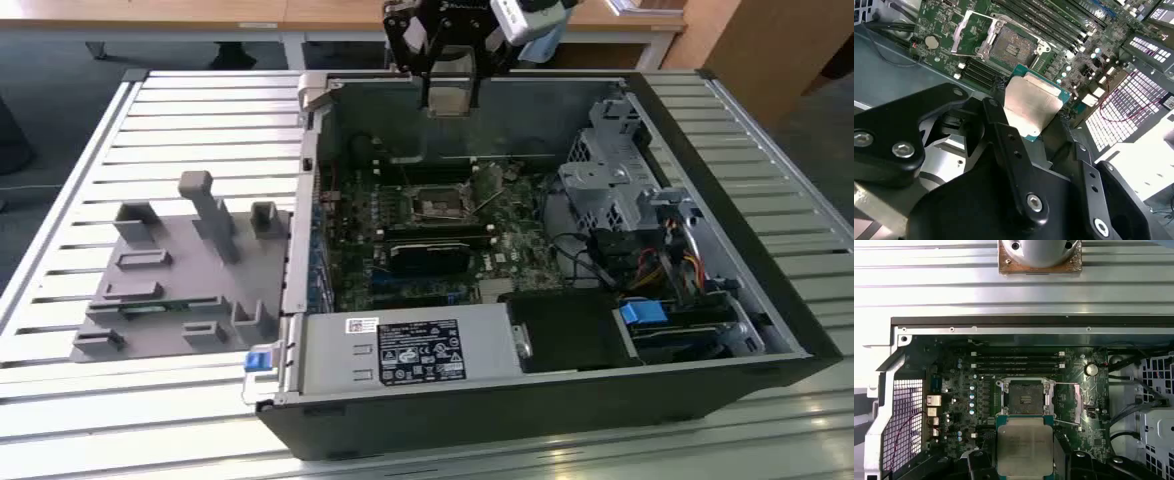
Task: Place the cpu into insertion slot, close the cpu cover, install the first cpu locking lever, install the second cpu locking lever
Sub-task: 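Place the cpu into insertion slot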
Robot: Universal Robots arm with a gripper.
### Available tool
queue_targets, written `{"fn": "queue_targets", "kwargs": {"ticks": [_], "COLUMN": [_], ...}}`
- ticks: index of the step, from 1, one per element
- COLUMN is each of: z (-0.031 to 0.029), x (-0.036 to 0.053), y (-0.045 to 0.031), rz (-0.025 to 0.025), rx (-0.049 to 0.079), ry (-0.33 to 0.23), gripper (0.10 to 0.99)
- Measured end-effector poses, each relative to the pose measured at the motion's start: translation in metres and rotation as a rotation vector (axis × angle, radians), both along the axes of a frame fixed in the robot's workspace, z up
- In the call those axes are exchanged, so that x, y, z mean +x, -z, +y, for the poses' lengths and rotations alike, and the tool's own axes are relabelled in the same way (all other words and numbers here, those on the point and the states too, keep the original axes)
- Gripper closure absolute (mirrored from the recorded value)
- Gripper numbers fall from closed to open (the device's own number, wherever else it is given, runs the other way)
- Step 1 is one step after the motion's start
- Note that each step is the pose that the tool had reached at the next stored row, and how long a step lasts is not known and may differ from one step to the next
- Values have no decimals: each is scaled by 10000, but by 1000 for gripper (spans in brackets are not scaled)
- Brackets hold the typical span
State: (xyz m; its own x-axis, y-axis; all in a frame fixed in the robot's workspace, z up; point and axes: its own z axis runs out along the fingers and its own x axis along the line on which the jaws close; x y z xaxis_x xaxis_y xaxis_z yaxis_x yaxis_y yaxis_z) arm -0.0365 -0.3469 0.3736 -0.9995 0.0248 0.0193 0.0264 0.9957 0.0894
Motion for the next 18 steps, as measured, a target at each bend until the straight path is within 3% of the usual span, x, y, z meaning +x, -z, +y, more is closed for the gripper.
{"fn": "queue_targets", "kwargs": {"ticks": [6, 18], "z": [0, 0], "x": [0, 0], "y": [0, 0], "rz": [0, 0], "rx": [0, -1], "ry": [93, 801], "gripper": [545, 545]}}
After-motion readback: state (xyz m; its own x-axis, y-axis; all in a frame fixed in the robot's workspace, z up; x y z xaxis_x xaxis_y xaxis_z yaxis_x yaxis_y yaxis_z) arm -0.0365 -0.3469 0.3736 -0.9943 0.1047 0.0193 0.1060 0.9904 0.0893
